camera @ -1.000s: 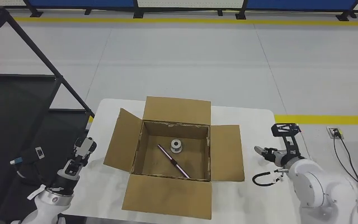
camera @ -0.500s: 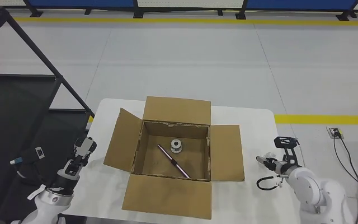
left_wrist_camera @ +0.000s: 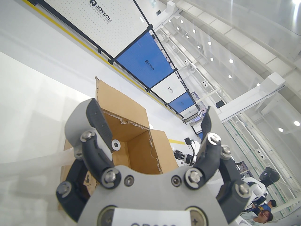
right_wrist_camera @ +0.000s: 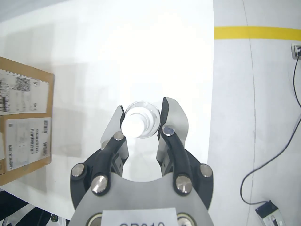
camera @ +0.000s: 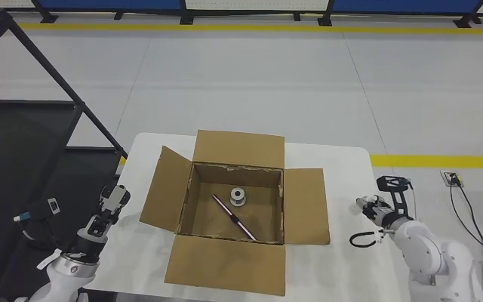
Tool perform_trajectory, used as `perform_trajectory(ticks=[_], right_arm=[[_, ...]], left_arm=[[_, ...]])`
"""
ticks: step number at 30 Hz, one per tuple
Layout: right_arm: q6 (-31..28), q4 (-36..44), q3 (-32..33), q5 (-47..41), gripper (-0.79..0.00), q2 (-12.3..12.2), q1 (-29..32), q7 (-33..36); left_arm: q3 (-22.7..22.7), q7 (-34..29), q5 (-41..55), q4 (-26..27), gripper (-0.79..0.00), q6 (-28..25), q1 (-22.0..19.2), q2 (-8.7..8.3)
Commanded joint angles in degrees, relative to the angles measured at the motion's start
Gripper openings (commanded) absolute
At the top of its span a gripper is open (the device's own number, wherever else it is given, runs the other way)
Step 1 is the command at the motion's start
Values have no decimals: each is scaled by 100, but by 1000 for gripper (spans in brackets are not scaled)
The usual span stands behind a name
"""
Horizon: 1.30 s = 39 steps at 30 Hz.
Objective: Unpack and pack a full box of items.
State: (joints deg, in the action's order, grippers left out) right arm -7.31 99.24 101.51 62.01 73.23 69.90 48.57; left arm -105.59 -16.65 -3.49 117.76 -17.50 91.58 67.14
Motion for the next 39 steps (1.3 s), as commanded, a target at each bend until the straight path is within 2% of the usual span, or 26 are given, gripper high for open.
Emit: perform_trajectory(ticks=[1,8,11,13,18,21,26,31,35,39], right_arm=[[23,615,20,-66,-785,-1,214,-148],[-74,2512,-338,-127,-785,2,691,-583],[-398,2827,-774,-238,-785,-6,588,-574],[-727,2762,-1149,-401,-785,-15,354,-395],[-1173,1905,-2353,-737,-785,16,-694,291],[-1038,1109,-3071,-718,-785,86,-1377,641],[-856,-260,-3966,-840,-785,231,-2103,782],[-76,-1230,-4700,-26,-785,391,-2534,517],[7,-1657,-4821,-196,-785,463,-2624,200],[26,-1872,-4875,-149,-785,489,-2668,158]], left_arm=[[0,0,0,0,0,0,0,0],[0,0,0,0,0,0,0,0],[0,0,0,0,0,0,0,0],[0,0,0,0,0,0,0,0],[0,0,0,0,0,0,0,0],[0,0,0,0,0,0,0,0],[0,0,0,0,0,0,0,0],[0,0,0,0,0,0,0,0],[0,0,0,0,0,0,0,0],[0,0,0,0,0,0,0,0]])
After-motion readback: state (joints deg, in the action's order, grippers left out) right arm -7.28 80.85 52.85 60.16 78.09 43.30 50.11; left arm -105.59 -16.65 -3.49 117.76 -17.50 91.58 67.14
